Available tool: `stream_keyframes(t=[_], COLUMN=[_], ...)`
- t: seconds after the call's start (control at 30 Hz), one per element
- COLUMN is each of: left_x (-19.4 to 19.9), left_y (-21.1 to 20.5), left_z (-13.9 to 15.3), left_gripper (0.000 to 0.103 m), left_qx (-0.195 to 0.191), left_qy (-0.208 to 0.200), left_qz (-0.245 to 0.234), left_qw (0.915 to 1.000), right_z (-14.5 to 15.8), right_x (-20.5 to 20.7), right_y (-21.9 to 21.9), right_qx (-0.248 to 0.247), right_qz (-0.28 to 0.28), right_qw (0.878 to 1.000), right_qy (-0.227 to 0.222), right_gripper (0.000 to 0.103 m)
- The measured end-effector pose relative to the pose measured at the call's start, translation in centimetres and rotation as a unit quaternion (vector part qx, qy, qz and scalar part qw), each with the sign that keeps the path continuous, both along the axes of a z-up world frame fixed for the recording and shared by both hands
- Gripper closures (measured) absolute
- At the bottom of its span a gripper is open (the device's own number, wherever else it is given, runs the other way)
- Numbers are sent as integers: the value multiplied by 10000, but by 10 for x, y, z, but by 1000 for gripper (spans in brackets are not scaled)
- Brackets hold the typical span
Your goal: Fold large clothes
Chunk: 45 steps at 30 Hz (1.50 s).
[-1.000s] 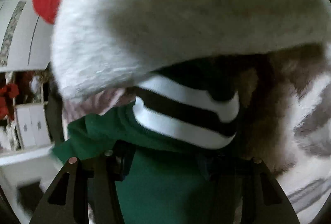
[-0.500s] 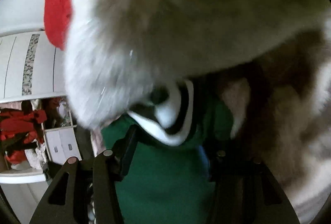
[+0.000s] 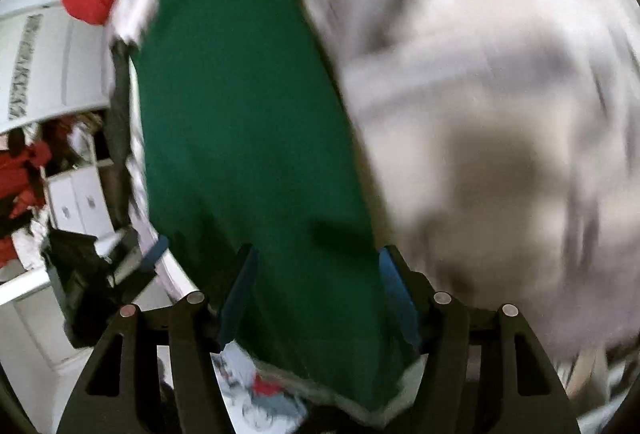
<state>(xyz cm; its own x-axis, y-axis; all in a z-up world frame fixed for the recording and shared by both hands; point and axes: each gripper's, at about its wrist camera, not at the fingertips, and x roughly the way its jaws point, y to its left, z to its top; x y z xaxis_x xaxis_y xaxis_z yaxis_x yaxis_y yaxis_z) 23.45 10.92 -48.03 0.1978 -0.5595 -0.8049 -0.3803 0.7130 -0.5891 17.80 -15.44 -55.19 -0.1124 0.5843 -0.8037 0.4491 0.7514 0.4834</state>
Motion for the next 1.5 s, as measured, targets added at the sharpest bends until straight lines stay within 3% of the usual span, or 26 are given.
stream_keyframes(t=[0.1, 0.2, 0.4, 0.47, 0.5, 0.53, 0.6, 0.67, 0.7, 0.73, 0.77, 0.83, 0.87, 0.9, 0.93, 1.03, 1.13, 1.2, 1.27, 1.3, 1.33, 1.37, 1.4, 1.5], left_x=[-53, -87, -120, -125, -125, -126, -128, -130, -132, -133, -134, -136, -136, -136, -139, -144, -149, -148, -146, -144, -145, -149, -152, -170], left_y=[11, 18, 29, 26, 24, 23, 22, 23, 24, 25, 25, 25, 25, 24, 23, 23, 23, 19, 14, 11, 10, 11, 11, 19], left_z=[0, -10, -30, -32, -32, -30, -26, -21, -19, -19, -17, -19, -19, -19, -22, -26, -38, -52, -62, -63, -60, -52, -48, -38], left_gripper=[35, 35, 35, 35, 35, 35, 35, 35, 35, 35, 35, 35, 35, 35, 35, 35, 35, 35, 35, 38, 42, 54, 81, 85], left_qx=[397, 762, 793, 849, 913, 928, 913, 868, 866, 881, 902, 936, 943, 949, 958, 859, 520, 202, 191, 303, 376, 488, 560, 320], left_qy=[225, 436, 624, 604, 619, 595, 536, 470, 446, 447, 452, 492, 522, 512, 507, 507, 577, 656, 677, 594, 432, 200, 116, -116], left_qz=[-212, -413, -389, -497, -572, -611, -608, -572, -561, -559, -551, -511, -487, -473, -468, -433, -327, -236, -232, -241, -180, -87, -69, 82], left_qw=[9987, 9953, 9941, 9933, 9923, 9920, 9925, 9935, 9937, 9935, 9934, 9931, 9930, 9930, 9930, 9941, 9964, 9974, 9973, 9975, 9982, 9986, 9983, 9994], right_z=[-12, -31, -82, -90, -90, -89, -82, -72, -69, -69, -74, -83, -86, -83, -78, -52, -37, -37, -48, -49, -49, -50, -51, -43], right_x=[-70, -110, -143, -149, -153, -157, -168, -181, -187, -191, -192, -195, -197, -197, -196, -187, -167, -148, -146, -142, -143, -146, -154, -163], right_y=[9, 20, 66, 79, 79, 78, 72, 62, 58, 53, 48, 40, 33, 31, 30, 39, 55, 66, 66, 69, 75, 75, 69, 74], right_qx=[130, 318, 422, 545, 767, 1016, 1932, 3000, 3195, 3080, 2550, 1583, 1187, 909, 783, 554, 552, 736, 794, 750, 717, 705, 615, 485], right_qz=[-247, -275, 821, 967, 745, 460, -188, -994, -1188, -1198, -1051, -888, -807, -666, -559, -297, -254, -290, -384, -462, -543, -632, -687, -822], right_qw=[9988, 9984, 9954, 9937, 9941, 9935, 9806, 9485, 9399, 9435, 9603, 9815, 9874, 9915, 9937, 9980, 9975, 9963, 9959, 9958, 9955, 9953, 9955, 9954], right_qy=[414, 371, 246, 172, 163, 227, 258, 189, 181, 235, 407, 614, 669, 651, 571, 40, -359, -325, -207, -250, -287, -212, -215, -127], right_gripper=[37, 37, 37, 47, 72, 74, 78, 79, 82, 82, 82, 77, 70, 53, 45, 40, 39, 38, 38, 51, 91, 92, 93, 97])
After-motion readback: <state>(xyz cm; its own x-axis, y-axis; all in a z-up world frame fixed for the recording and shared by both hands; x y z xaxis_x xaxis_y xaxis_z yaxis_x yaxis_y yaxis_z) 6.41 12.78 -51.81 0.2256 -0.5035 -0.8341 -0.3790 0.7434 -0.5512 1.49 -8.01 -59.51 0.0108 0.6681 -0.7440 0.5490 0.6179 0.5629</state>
